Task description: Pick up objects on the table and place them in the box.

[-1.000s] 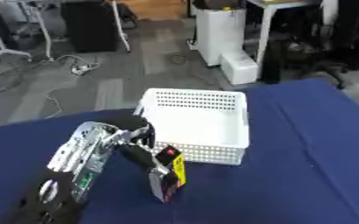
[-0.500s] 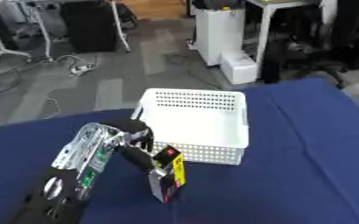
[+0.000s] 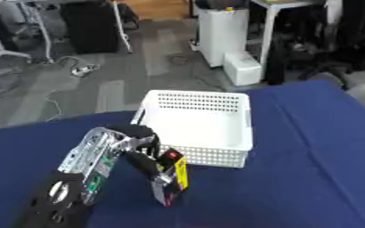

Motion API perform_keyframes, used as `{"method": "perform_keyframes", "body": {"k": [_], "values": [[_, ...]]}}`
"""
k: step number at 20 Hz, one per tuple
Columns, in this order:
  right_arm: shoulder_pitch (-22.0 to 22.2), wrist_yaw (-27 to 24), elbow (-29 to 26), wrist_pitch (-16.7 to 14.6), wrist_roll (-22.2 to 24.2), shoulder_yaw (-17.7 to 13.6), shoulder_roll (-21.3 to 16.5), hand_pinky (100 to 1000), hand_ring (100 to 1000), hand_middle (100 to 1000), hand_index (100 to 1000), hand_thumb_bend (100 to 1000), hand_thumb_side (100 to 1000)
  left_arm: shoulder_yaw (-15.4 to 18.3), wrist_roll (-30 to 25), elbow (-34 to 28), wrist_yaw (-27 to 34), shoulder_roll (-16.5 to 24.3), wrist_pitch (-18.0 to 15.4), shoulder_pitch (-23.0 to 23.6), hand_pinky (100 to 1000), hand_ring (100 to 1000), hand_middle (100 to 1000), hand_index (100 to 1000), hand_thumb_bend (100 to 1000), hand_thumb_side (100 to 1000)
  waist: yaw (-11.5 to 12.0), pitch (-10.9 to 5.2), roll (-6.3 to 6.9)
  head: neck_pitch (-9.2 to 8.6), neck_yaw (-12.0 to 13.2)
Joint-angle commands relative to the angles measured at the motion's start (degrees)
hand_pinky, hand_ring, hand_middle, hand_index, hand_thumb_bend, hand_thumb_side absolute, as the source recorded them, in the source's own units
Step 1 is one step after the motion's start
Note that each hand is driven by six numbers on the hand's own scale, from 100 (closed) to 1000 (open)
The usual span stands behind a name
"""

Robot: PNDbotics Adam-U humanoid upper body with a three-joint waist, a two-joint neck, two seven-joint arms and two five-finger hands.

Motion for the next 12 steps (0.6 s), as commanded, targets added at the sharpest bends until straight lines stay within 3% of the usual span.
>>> {"method": "perform_keyframes", "body": {"k": [1,12], "values": [[-1.05,-0.23,-0.74,-4.86,5.15,-0.15,-1.62,187,277,385,469,100,1000,-0.12,0.03,-0.34,0.28,-0.4,-0.1,-0.5,233,567,624,696,913,761,-0.05,-0.26,-0.31,-0.65,0.36],[-1.29,-0.53,-0.74,-4.75,5.44,-0.05,-1.59,187,277,385,469,100,1000,0.41,0.03,3.19,-0.81,-1.37,0.03,-0.53,241,567,627,702,917,746,-0.19,-0.2,-0.3,-0.69,0.45]]}}
